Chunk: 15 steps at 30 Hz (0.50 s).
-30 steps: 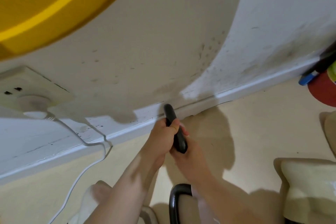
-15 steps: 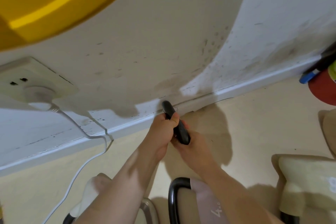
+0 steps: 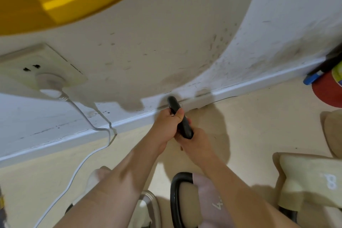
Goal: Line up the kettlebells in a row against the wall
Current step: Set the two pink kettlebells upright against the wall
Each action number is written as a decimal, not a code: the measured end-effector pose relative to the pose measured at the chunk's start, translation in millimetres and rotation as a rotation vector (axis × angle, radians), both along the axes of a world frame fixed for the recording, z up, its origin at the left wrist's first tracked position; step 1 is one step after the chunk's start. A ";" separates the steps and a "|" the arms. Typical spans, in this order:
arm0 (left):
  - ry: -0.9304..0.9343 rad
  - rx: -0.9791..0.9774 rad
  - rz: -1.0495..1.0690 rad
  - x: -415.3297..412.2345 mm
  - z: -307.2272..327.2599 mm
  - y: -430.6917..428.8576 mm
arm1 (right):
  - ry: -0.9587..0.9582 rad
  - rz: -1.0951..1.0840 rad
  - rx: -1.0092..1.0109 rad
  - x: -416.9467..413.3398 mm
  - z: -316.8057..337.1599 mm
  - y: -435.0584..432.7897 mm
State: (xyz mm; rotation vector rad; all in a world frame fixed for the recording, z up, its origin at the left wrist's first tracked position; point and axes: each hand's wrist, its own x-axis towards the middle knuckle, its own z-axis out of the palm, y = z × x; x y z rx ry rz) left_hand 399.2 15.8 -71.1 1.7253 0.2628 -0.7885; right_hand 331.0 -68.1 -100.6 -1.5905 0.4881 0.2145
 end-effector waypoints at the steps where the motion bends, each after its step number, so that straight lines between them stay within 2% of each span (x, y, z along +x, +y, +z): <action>1: -0.007 0.007 0.006 -2.1 0.6 1.0 | 0.008 0.016 -0.006 -0.8 0.9 -0.5; 4: 0.010 -0.017 0.054 -10.1 3.3 9.4 | 0.006 0.119 -0.052 -5.9 3.6 -3.0; 7: -0.025 -0.034 0.085 -23.2 5.5 25.4 | 0.105 0.281 -0.386 -14.2 9.6 -9.5; 9: -0.086 0.063 0.059 -35.0 1.1 37.4 | 0.140 0.306 -0.536 -19.7 20.1 -10.9; 13: -0.128 0.331 -0.154 -67.5 -31.8 54.9 | 0.103 0.164 -0.660 -35.2 28.3 -4.5; 15: -0.221 0.499 -0.381 -86.9 -50.9 62.8 | 0.096 0.105 -0.660 -51.3 19.6 0.5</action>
